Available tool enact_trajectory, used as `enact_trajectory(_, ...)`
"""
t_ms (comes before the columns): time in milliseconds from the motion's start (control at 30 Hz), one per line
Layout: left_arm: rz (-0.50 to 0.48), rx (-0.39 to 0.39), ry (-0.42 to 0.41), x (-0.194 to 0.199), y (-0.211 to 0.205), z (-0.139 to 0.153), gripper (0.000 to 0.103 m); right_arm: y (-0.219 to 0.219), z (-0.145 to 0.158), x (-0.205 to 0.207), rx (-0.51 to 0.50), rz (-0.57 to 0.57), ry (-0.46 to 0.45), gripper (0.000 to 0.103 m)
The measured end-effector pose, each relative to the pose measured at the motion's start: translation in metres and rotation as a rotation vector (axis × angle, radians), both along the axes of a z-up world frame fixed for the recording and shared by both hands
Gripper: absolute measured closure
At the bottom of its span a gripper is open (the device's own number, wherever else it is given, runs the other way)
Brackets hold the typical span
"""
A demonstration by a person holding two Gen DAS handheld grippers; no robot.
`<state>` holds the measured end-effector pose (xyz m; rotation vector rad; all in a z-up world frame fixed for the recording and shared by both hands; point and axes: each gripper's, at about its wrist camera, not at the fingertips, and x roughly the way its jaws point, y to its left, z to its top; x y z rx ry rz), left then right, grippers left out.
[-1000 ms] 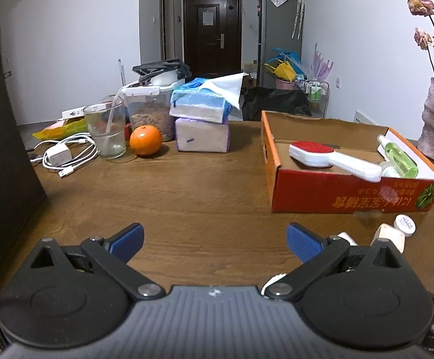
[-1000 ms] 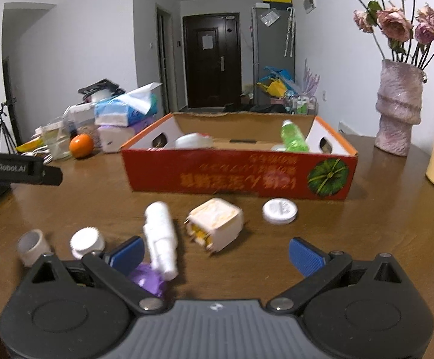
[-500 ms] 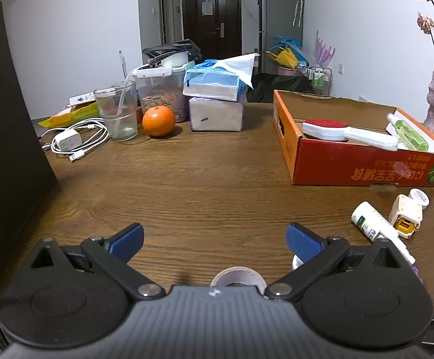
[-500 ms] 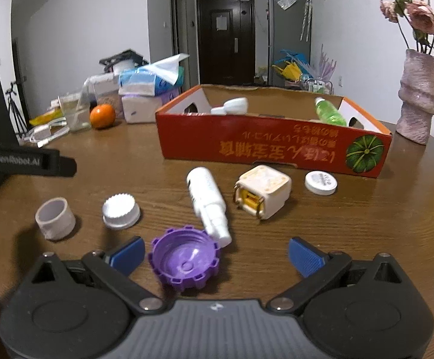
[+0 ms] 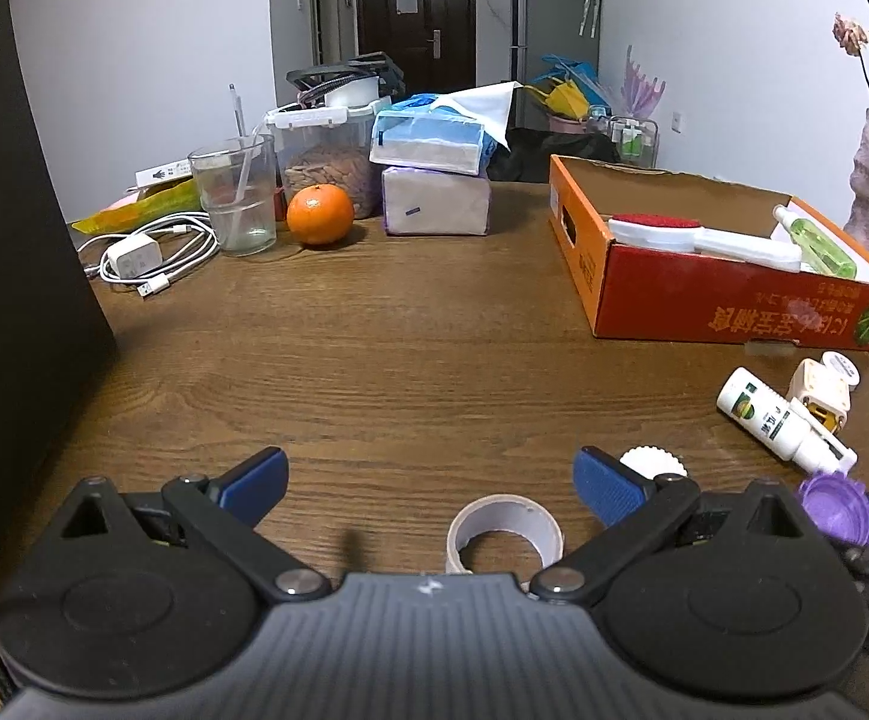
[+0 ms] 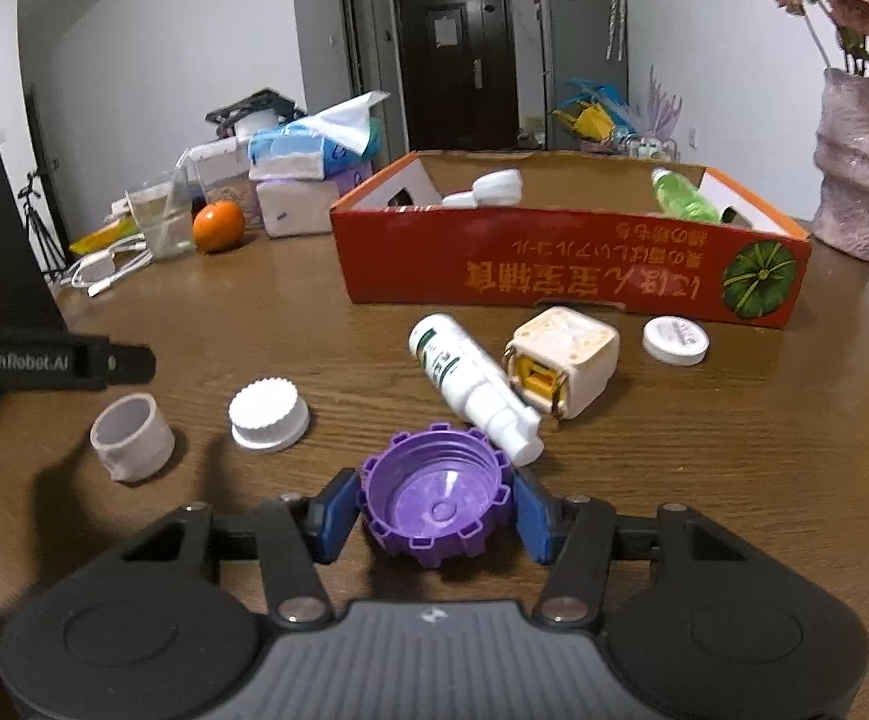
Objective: Organize rigid objects
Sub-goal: 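Grasp the white tape roll with the left tool while the right tool holds the purple cap, then carry the tape roll and purple cap in both tools over the cardboard box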
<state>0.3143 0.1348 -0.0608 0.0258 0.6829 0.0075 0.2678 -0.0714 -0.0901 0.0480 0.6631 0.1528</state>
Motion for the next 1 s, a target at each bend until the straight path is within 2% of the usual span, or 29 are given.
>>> enact_trajectory(433,-0.040,0.031,0.057,-0.004,-0.006,-0.015,0.000,-0.024,0.008,-0.005,0.004,-0.067,-0.071,0.049)
enact_trajectory(533,-0.047,0.040,0.065,-0.003,-0.008,-0.018,0.003,-0.030,0.009,-0.004,0.002,-0.080,-0.081,0.049)
enact_trajectory(633,-0.050,0.041,0.075,-0.001,-0.009,-0.020,0.011,-0.035,0.010,-0.005,0.002,-0.087,-0.090,0.049)
enact_trajectory(700,-0.054,0.042,0.083,0.000,-0.010,-0.021,0.022,-0.038,0.011,-0.004,0.001,-0.092,-0.095,0.049)
enact_trajectory(733,-0.061,0.038,0.087,0.001,-0.010,-0.022,0.025,-0.039,0.011,-0.004,0.000,-0.093,-0.095,0.049)
enact_trajectory(800,-0.082,0.034,0.095,0.001,-0.011,-0.024,0.044,-0.041,0.011,-0.004,-0.006,-0.094,-0.098,0.049)
enact_trajectory(867,-0.107,0.031,0.109,0.002,-0.014,-0.026,0.058,-0.043,0.011,-0.003,-0.016,-0.093,-0.102,0.049)
enact_trajectory(1000,-0.113,0.057,0.095,-0.001,-0.018,-0.026,0.058,-0.049,0.010,-0.001,-0.019,-0.099,-0.102,0.049)
